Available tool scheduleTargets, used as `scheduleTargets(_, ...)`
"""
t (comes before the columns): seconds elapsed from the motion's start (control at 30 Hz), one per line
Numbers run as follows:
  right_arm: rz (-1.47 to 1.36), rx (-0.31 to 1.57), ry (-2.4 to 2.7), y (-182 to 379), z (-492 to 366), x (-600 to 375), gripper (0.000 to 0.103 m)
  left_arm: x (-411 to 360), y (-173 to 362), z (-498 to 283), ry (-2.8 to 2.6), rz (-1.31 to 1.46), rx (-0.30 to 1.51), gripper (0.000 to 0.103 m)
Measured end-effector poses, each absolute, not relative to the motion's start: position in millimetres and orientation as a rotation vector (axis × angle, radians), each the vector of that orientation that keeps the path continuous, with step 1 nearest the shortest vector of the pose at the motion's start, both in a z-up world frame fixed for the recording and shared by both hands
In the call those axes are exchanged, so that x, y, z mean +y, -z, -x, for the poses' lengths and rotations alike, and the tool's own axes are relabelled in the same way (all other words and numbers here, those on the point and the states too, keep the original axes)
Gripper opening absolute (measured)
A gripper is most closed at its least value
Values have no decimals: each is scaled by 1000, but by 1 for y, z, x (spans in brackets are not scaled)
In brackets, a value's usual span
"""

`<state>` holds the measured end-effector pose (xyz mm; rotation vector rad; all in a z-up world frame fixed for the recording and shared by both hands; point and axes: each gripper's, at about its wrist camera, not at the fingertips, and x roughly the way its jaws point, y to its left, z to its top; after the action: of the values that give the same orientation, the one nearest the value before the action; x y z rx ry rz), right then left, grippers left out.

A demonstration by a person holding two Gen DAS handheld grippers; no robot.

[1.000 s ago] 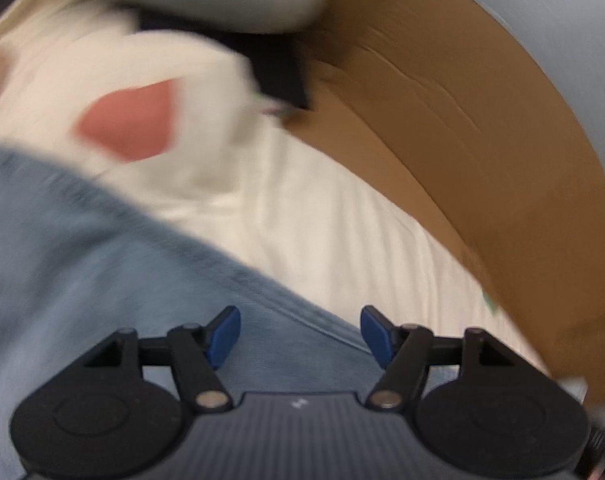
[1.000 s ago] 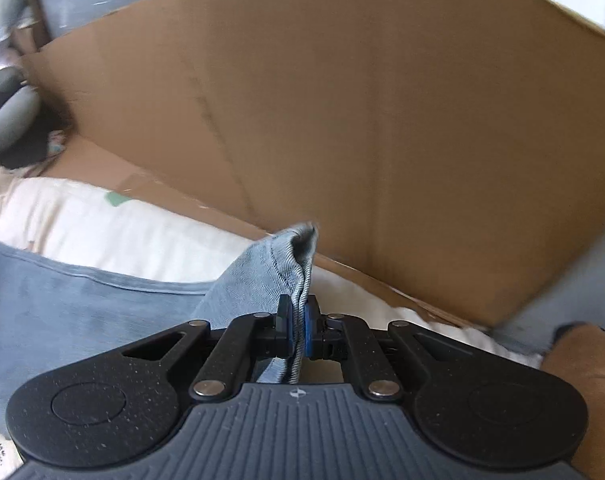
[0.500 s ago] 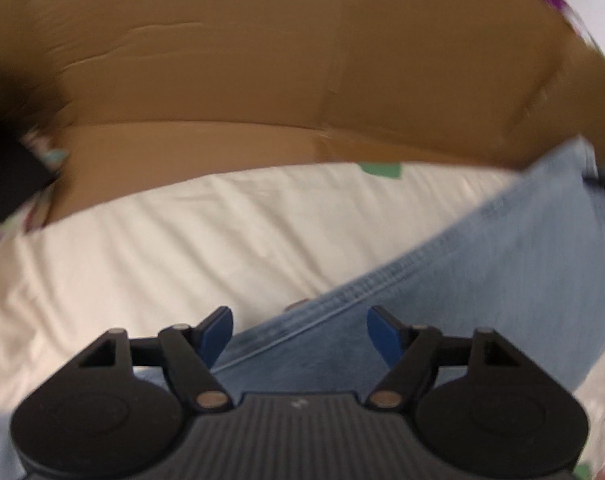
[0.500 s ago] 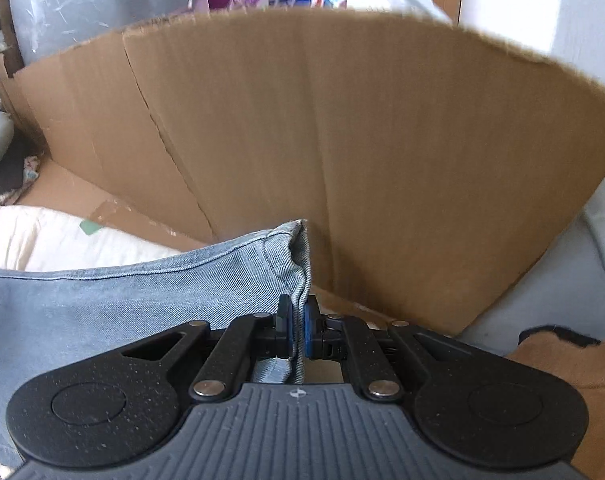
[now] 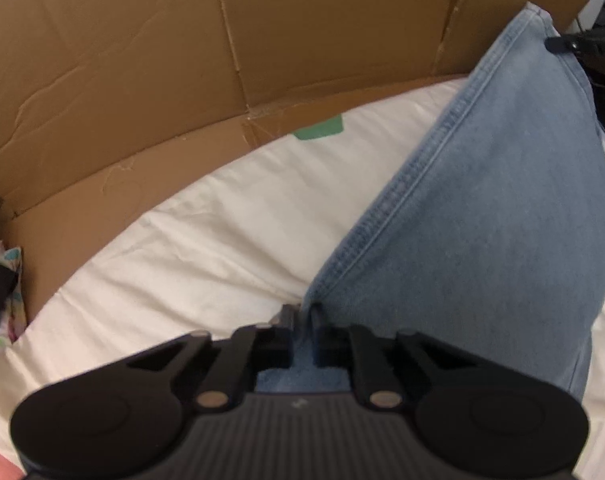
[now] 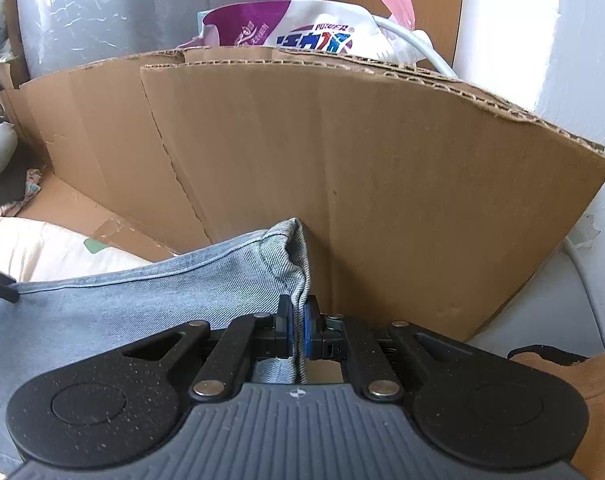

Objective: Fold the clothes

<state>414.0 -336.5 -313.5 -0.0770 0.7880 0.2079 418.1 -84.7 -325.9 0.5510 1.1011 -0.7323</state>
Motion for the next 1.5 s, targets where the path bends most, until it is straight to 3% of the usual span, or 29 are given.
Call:
scheduleTargets(0.47, 150, 877, -156, 359, -441, -326, 4, -87, 339, -420, 647, -511, 1054, 9)
scheduleTargets(0.57, 146, 923, -132, 377, -451, -326, 10, -85, 336, -420, 628, -486, 1058, 13)
scheduleTargets(0.6, 130, 926, -122, 379, -453, -329, 12, -84, 334, -419, 620, -479, 1058, 17)
scheduleTargets(0.67, 99, 931, -104, 380, -456, -334, 31, -79, 328, -414, 606, -452, 1057, 32)
scheduleTargets(0.73, 72, 936, -88, 373, -453, -340, 34, -71, 321, -407, 598, -420, 1051, 57)
scheduleTargets(0.77, 62, 934, -88, 369, -449, -341, 34, -67, 317, -404, 593, -405, 1048, 59)
scheduleTargets(1.1, -6, 896, -79, 332, -388, -364, 35, -12, 285, -356, 491, -253, 1048, 62)
scheduleTargets(1.3, -19, 931, -69, 339, -362, -356, 35, 32, 267, -321, 346, -151, 1066, 65)
scheduleTargets(1.5, -16, 979, -42, 346, -340, -354, 42, 62, 263, -282, 261, -96, 1068, 66)
